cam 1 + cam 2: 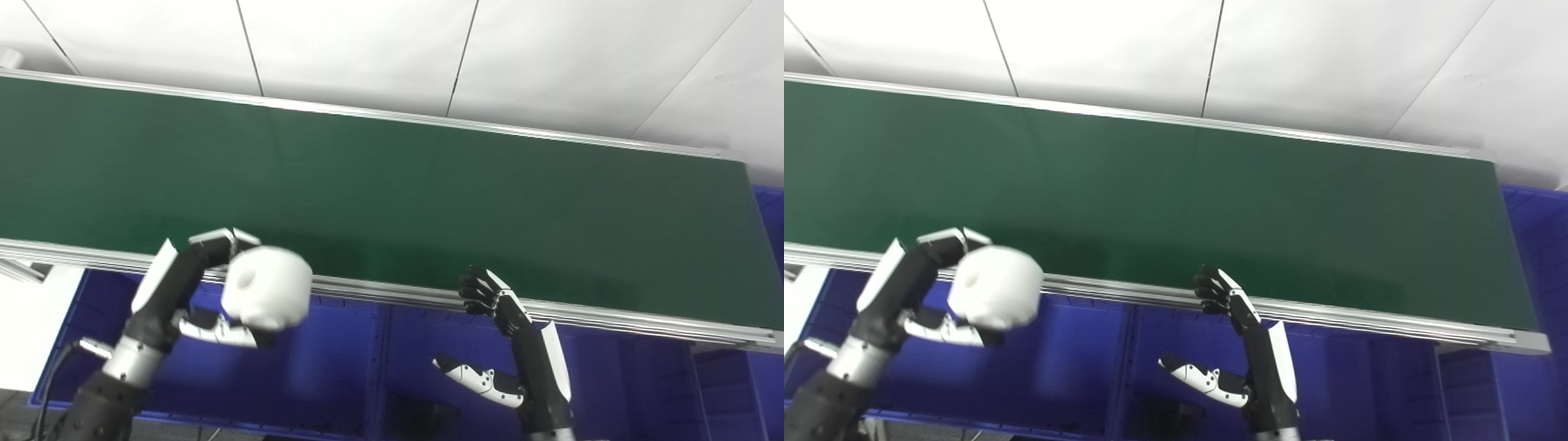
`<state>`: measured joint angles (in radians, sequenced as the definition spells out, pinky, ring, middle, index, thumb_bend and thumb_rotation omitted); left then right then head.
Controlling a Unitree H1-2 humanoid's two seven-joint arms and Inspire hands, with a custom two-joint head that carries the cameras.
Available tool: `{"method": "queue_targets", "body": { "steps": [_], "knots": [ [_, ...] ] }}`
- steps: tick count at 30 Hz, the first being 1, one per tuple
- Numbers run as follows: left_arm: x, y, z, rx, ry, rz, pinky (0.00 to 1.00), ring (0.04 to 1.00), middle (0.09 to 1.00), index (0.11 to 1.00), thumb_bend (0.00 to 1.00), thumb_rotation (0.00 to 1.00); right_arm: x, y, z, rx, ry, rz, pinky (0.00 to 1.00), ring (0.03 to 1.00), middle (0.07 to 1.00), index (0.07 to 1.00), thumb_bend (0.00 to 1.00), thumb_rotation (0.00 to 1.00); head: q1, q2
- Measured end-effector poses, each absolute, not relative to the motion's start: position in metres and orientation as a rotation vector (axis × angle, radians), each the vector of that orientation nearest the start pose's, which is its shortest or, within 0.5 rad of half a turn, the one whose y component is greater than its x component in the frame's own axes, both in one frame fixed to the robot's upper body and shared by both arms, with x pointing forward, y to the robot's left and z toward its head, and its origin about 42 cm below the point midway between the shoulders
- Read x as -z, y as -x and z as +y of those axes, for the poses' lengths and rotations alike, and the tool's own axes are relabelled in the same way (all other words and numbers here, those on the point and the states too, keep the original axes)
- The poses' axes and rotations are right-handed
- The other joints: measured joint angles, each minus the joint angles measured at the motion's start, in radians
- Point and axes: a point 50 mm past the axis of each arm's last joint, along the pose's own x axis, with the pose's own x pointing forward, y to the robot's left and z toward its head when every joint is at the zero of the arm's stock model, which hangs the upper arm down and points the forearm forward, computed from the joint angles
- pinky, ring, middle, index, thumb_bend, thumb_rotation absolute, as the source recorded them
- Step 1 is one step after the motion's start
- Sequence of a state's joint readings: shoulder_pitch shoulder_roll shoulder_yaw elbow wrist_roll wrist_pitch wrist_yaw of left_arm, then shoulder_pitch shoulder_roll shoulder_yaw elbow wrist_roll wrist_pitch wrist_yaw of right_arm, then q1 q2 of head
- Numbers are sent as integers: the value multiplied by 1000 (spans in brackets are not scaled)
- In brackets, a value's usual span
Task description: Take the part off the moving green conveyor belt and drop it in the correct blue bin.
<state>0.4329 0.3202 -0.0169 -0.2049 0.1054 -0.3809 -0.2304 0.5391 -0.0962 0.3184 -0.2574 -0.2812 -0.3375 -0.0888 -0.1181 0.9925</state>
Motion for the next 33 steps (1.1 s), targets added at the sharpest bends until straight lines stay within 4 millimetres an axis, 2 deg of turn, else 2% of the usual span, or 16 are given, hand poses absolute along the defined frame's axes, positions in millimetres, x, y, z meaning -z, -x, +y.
{"method": "queue_targets", "body": {
  "steps": [2,5,10,14,16,18,19,20,22,23,24,25,27,28,30,33],
  "knots": [
    [-91,-119,295,331,-470,-69,464,517,489,496,518,0,-87,-98,-175,-180,209,-89,687,768,801,850,701,304,2,3],
    [-88,-109,291,331,-516,-69,466,524,489,497,518,0,-87,-97,-177,-176,204,-80,678,767,799,849,696,308,14,0],
    [-86,-108,278,364,-576,-91,474,534,490,497,517,0,-87,-98,-180,-179,207,-76,671,764,802,849,690,330,17,-20],
    [-83,-109,279,411,-674,-106,481,540,491,495,518,0,-86,-98,-184,-167,209,-74,671,756,797,845,693,335,28,-23],
    [-80,-110,279,418,-742,-117,514,571,512,481,517,0,-86,-98,-185,-165,212,-73,682,755,800,846,686,322,35,-18],
    [-77,-113,277,429,-802,-121,615,640,530,473,514,0,-86,-98,-185,-166,208,-71,694,758,803,847,680,320,38,-18],
    [-73,-114,276,438,-838,-112,625,647,531,473,514,0,-86,-98,-184,-171,207,-71,695,758,803,847,680,320,38,-18],
    [-71,-115,275,444,-860,-96,675,689,626,485,510,32,-86,-98,-184,-174,207,-71,699,760,803,848,680,324,41,-18],
    [-68,-116,272,461,-919,-43,777,762,743,496,507,68,-86,-98,-183,-176,206,-71,699,760,801,847,686,328,43,-15],
    [-67,-116,271,476,-945,-12,823,790,772,613,549,188,-86,-98,-183,-176,205,-71,697,759,800,847,688,332,43,-15],
    [-66,-117,270,491,-975,19,847,805,787,673,571,252,-86,-98,-183,-175,204,-71,697,759,800,847,689,334,43,-11],
    [-68,-117,268,511,-995,48,938,880,847,764,620,543,-86,-98,-183,-176,204,-71,691,759,798,847,687,324,41,-12],
    [-72,-120,264,569,-1030,120,992,954,905,833,723,778,-86,-99,-183,-175,205,-72,686,762,796,845,688,322,38,-11],
    [-75,-120,262,609,-1038,158,994,958,909,836,732,789,-86,-99,-183,-175,206,-73,686,762,795,845,689,322,38,-11],
    [-82,-121,259,643,-1055,188,999,989,946,862,809,867,-86,-99,-184,-171,208,-73,678,758,796,843,688,323,38,-9],
    [-92,-121,255,655,-1068,196,1000,999,969,879,856,896,-86,-99,-185,-166,207,-72,676,760,800,844,682,322,44,-12]
  ]
}}
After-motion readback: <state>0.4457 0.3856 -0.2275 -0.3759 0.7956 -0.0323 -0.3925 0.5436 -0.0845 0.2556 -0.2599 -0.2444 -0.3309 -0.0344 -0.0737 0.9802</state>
